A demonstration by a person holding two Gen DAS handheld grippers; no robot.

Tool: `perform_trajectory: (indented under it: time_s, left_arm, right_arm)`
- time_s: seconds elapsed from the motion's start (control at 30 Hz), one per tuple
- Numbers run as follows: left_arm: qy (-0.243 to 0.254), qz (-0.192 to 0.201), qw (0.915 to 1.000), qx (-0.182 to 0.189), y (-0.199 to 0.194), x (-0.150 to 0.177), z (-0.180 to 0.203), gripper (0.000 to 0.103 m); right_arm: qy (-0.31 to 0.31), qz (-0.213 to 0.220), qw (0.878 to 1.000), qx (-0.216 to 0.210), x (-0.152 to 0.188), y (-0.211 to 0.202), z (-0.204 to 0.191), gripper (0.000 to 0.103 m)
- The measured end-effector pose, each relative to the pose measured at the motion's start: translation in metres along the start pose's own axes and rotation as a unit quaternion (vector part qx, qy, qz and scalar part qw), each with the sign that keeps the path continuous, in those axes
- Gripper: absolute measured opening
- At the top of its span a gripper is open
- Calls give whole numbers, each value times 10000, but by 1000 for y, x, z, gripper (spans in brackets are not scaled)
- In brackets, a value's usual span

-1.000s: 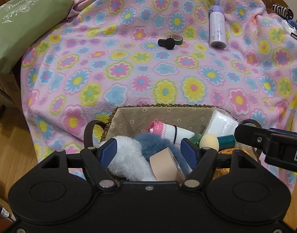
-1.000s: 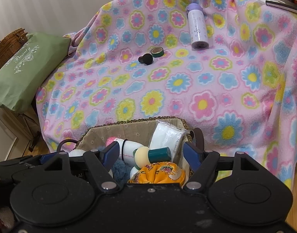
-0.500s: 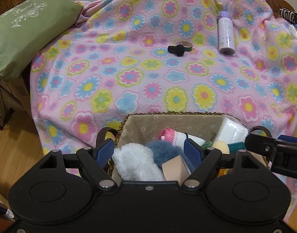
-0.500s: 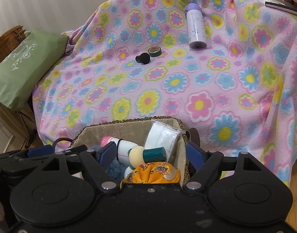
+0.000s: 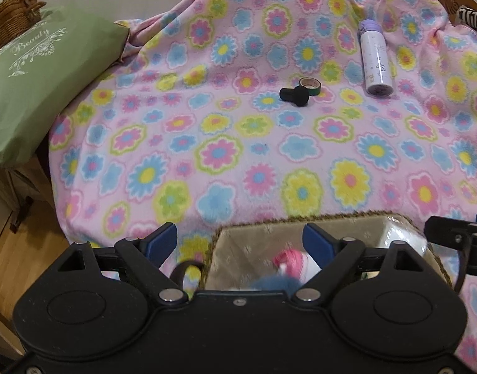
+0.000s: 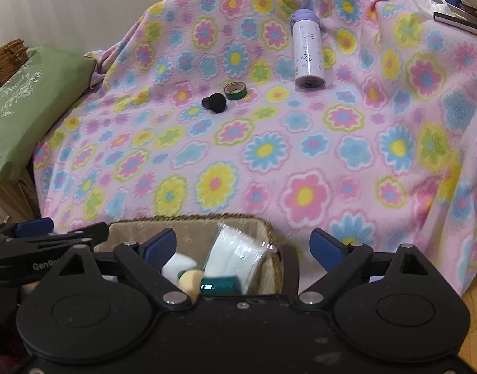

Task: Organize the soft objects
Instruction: 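Lift both open tools out of the basket and move toward the black applicator and green tape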

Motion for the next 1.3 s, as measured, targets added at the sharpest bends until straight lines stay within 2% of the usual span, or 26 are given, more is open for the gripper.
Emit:
perform_trajectory:
  time_s: [0.5, 0.57, 0.8, 1.0, 1.3]
  left_arm:
    - [296, 191, 9994, 56, 72, -48, 5, 87]
    - [293, 217, 9993, 70, 83, -54, 5, 87]
    - [208, 263, 9994, 33, 121, -70, 3, 87]
    - [263, 365, 9989, 138, 143, -80, 5, 88]
    - [405, 563, 9970, 352, 171, -98, 13, 88]
  right_arm:
    - [-409, 116, 9991, 61, -57, 69, -3, 99]
    - [-454, 166, 9988, 96, -64, 83, -2, 103]
    - [-650, 316, 9972, 178, -95, 146, 5, 103]
    - [-457, 444, 9975, 322, -121, 201, 16, 103]
    - [-1393, 503, 9888, 183, -126, 254, -1, 103]
Point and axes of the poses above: each gripper's, at about its wrist camera, not at the fingertips, and y roughly the way its jaws point, z to its right, x to its underside, the point moved 1 cm from there along y, roughly the way its jaws point, and after that the axes turned 5 degrees about z, right-handed, at the moved point
